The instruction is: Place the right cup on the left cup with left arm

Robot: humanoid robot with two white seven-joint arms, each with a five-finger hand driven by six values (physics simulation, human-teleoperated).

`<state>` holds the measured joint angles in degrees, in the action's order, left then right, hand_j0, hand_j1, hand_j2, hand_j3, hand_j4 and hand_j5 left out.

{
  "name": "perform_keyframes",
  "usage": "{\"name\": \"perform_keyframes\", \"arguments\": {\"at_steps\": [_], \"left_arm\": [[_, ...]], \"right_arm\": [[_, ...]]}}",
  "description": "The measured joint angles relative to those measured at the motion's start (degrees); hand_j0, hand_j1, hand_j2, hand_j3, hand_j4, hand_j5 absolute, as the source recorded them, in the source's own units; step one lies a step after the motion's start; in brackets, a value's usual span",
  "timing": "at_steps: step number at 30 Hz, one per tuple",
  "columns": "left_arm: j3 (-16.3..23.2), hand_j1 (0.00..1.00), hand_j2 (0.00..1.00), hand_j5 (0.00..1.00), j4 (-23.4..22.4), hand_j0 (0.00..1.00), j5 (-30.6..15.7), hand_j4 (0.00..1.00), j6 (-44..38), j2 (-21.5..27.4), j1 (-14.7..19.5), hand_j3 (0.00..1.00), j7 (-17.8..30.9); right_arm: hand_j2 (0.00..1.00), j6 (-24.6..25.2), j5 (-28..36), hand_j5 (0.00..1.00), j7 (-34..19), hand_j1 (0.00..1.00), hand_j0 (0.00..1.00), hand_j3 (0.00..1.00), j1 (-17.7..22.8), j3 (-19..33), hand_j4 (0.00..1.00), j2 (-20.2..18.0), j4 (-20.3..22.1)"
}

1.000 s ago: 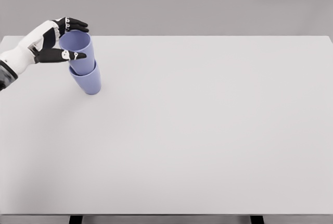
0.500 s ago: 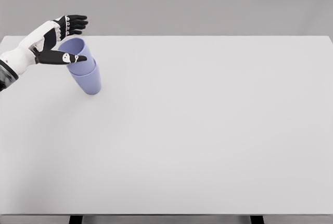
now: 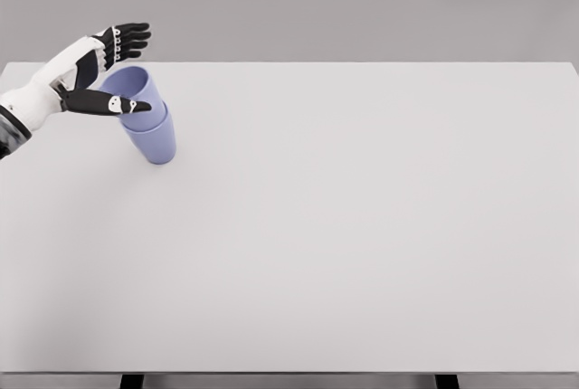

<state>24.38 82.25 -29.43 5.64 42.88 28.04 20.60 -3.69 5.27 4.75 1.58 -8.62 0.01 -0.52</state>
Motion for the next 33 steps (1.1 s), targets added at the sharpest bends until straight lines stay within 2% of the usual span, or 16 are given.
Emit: {"name": "perform_keyframes", "arguments": {"at_steps": [7, 9, 10, 12, 14, 15, 19, 21, 25, 33], "left_arm": [[-0.62, 1.0, 1.0, 1.0, 2.5, 1.0, -0.34, 1.0, 0.72, 0.62, -0.09, 1.0, -0.01], [-0.93, 1.0, 1.0, 1.0, 3.27, 1.0, -0.5, 1.0, 1.31, 1.01, -0.97, 1.0, -0.01], [-1.39, 1.0, 1.0, 1.0, 3.63, 1.0, -0.52, 1.0, 1.65, 1.18, -2.46, 1.0, -0.01], [-3.24, 1.0, 1.0, 1.0, 4.58, 1.0, -0.54, 1.0, 2.14, 1.46, -5.53, 1.0, -0.01], [-5.62, 1.0, 1.0, 1.0, 5.62, 1.0, -0.62, 1.0, 2.42, 1.89, -6.5, 1.0, -0.01], [-7.23, 1.0, 1.0, 1.0, 6.18, 1.0, -0.57, 1.0, 2.53, 2.1, -9.31, 1.0, 0.01], [-13.21, 1.0, 1.0, 1.0, 7.88, 1.0, -0.71, 1.0, 2.79, 2.55, -12.3, 1.0, 0.88], [-16.03, 1.0, 1.0, 1.0, 8.33, 1.0, -0.94, 1.0, 3.03, 2.6, -15.2, 1.0, 2.1], [-19.86, 1.0, 1.0, 1.0, 8.79, 1.0, -1.49, 1.0, 3.82, 2.22, -17.23, 1.0, 3.87], [-23.59, 1.0, 1.0, 1.0, 9.56, 1.0, -1.18, 1.0, 3.94, 2.06, -20.57, 1.0, 4.45]], "right_arm": [[1.0, 0.0, 0.0, 1.0, 0.0, 1.0, 1.0, 1.0, 0.0, 0.0, 1.0, 0.0, 0.0], [1.0, 0.0, 0.0, 1.0, 0.0, 1.0, 1.0, 1.0, 0.0, 0.0, 1.0, 0.0, 0.0], [1.0, 0.0, 0.0, 1.0, 0.0, 1.0, 1.0, 1.0, 0.0, 0.0, 1.0, 0.0, 0.0], [1.0, 0.0, 0.0, 1.0, 0.0, 1.0, 1.0, 1.0, 0.0, 0.0, 1.0, 0.0, 0.0], [1.0, 0.0, 0.0, 1.0, 0.0, 1.0, 1.0, 1.0, 0.0, 0.0, 1.0, 0.0, 0.0], [1.0, 0.0, 0.0, 1.0, 0.0, 1.0, 1.0, 1.0, 0.0, 0.01, 1.0, 0.0, -0.01], [1.0, 0.0, 0.0, 1.0, 0.0, 1.0, 1.0, 1.0, 0.0, 0.0, 1.0, 0.0, 0.0], [1.0, 0.0, 0.0, 1.0, 0.0, 1.0, 1.0, 1.0, 0.0, 0.0, 1.0, 0.0, 0.0], [1.0, 0.0, 0.0, 1.0, 0.0, 1.0, 1.0, 1.0, 0.0, 0.0, 1.0, 0.0, 0.0], [1.0, 0.0, 0.0, 1.0, 0.0, 1.0, 1.0, 1.0, 0.0, 0.0, 1.0, 0.0, 0.0]]}}
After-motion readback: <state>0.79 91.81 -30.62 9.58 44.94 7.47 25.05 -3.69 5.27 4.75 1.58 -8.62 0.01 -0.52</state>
